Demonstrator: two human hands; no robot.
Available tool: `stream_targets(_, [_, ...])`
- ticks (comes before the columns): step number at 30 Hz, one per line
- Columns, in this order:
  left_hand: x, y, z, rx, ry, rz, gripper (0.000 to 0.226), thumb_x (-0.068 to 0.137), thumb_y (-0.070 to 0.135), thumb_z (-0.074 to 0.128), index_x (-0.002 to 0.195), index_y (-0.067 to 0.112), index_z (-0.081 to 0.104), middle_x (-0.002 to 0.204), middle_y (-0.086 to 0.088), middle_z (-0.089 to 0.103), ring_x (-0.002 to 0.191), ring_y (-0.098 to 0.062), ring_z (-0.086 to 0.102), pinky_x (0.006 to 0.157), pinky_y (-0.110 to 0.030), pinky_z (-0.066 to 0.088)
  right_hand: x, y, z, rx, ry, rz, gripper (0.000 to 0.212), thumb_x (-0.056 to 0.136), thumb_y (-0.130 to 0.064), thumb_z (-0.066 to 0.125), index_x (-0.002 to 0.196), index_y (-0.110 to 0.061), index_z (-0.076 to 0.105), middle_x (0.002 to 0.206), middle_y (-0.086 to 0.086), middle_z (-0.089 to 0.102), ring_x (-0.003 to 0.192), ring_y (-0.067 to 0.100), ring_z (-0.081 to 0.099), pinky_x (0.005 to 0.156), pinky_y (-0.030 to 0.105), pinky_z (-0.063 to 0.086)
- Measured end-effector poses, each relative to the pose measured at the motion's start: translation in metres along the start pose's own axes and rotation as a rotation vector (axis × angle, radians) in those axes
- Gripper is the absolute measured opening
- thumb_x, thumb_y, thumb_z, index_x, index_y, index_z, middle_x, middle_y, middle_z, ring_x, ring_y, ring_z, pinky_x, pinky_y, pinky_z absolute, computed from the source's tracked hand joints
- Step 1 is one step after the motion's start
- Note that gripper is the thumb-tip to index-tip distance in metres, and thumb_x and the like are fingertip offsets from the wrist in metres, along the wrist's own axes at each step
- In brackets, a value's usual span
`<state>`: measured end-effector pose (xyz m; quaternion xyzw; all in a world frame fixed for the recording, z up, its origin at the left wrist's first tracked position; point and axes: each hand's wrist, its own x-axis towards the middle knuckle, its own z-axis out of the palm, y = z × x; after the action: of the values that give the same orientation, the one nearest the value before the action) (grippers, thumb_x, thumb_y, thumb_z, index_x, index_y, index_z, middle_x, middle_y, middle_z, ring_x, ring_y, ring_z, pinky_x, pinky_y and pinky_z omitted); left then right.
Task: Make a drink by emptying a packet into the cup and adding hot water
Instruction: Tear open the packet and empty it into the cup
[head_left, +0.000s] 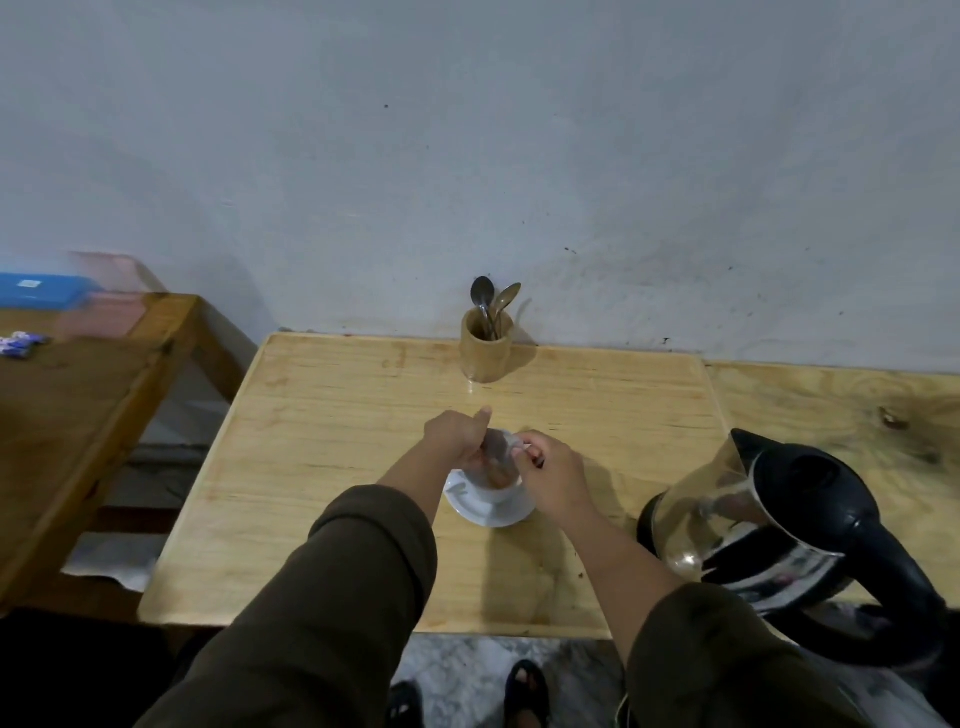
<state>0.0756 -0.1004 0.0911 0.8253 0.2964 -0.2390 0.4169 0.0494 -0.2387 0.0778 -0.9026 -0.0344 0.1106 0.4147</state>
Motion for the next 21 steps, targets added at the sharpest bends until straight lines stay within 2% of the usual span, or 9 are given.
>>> stream_targets(3, [0.000,0.000,0.000,-0.005,-0.016,0.010,0.068,0.092,0.057,0.036,0.094,-0.002,0.069,0.106,-0.020,0.074,0.107,-0.034,0.067,0.100,-0.036,0.051,0.003,-0.007,-0.001,-0.027,-0.026,0.000,0.020,0.088,-0.013,0.057,0.102,-0.016,0.071,0.074,0.002,0.053,0.073,0.017,0.048,0.069,0.023,0.035])
stream_targets(6, [-0.002,0.001,-0.002,0.066,0.005,0.027,0.072,0.093,0.058,0.033,0.106,-0.002,0.070,0.107,-0.017,0.074,0.107,-0.032,0.066,0.101,-0.035,0.048,0.007,-0.011,-0.003,-0.108,-0.037,0.011,0.012,0.086,-0.013,0.058,0.080,-0.010,0.069,0.075,0.006,0.050,0.074,0.019,0.047,0.065,0.023,0.030])
stream_targets(8, [-0.004,0.000,-0.003,0.067,-0.007,0.047,0.069,0.093,0.059,0.034,0.086,0.002,0.072,0.096,-0.014,0.074,0.105,-0.032,0.066,0.100,-0.036,0.049,0.009,-0.012,-0.004,-0.125,-0.028,0.033,0.018,0.085,-0.014,0.060,0.082,0.001,0.069,0.077,0.007,0.049,0.074,0.019,0.046,0.062,0.023,0.027])
stream_targets(10, [-0.005,-0.001,-0.003,0.050,-0.011,0.053,0.063,0.092,0.059,0.035,0.062,0.009,0.060,0.073,-0.008,0.066,0.096,-0.032,0.067,0.098,-0.036,0.050,0.010,-0.012,-0.004,-0.115,-0.017,0.037,0.020,0.084,-0.014,0.063,0.084,0.005,0.070,0.078,0.008,0.049,0.074,0.019,0.046,0.058,0.022,0.022])
stream_targets(12, [-0.005,-0.002,-0.003,0.024,-0.016,0.059,0.062,0.092,0.058,0.036,0.060,0.010,0.057,0.065,-0.006,0.061,0.085,-0.029,0.062,0.095,-0.035,0.049,0.010,-0.014,-0.005,-0.087,-0.012,0.052,0.018,0.082,-0.012,0.065,0.076,0.005,0.068,0.078,0.008,0.049,0.074,0.020,0.046,0.057,0.022,0.022])
stream_targets(13, [-0.006,-0.003,-0.003,0.015,-0.020,0.067,0.062,0.092,0.058,0.036,0.066,0.007,0.060,0.071,-0.009,0.065,0.085,-0.028,0.061,0.095,-0.036,0.049,0.010,-0.015,-0.005,-0.080,-0.010,0.058,0.018,0.080,-0.011,0.066,0.067,0.000,0.064,0.078,0.008,0.049,0.074,0.020,0.046,0.057,0.022,0.022])
stream_targets(16, [-0.008,-0.003,-0.003,0.005,-0.028,0.077,0.065,0.092,0.057,0.038,0.096,-0.001,0.069,0.106,-0.018,0.072,0.105,-0.032,0.065,0.098,-0.037,0.049,0.011,-0.018,-0.003,-0.104,0.002,0.036,0.043,0.079,-0.011,0.068,0.049,-0.021,0.040,0.076,0.005,0.049,0.073,0.020,0.045,0.053,0.025,0.023])
stream_targets(19, [-0.011,-0.003,-0.004,0.025,-0.024,0.094,0.062,0.093,0.055,0.038,0.097,0.002,0.068,0.107,-0.014,0.071,0.110,-0.031,0.063,0.098,-0.035,0.047,0.010,-0.021,-0.001,-0.131,0.007,0.039,0.050,0.077,-0.013,0.073,0.047,-0.024,0.033,0.062,-0.004,0.042,0.071,0.019,0.044,0.049,0.011,0.029])
stream_targets(21, [-0.013,-0.003,-0.006,0.032,-0.024,0.103,0.064,0.093,0.055,0.038,0.100,0.000,0.070,0.110,-0.014,0.072,0.110,-0.030,0.063,0.098,-0.035,0.047,0.010,-0.021,-0.001,-0.162,0.011,0.047,0.052,0.077,-0.014,0.073,0.047,-0.024,0.032,0.059,-0.011,0.036,0.071,0.018,0.044,0.050,0.008,0.032])
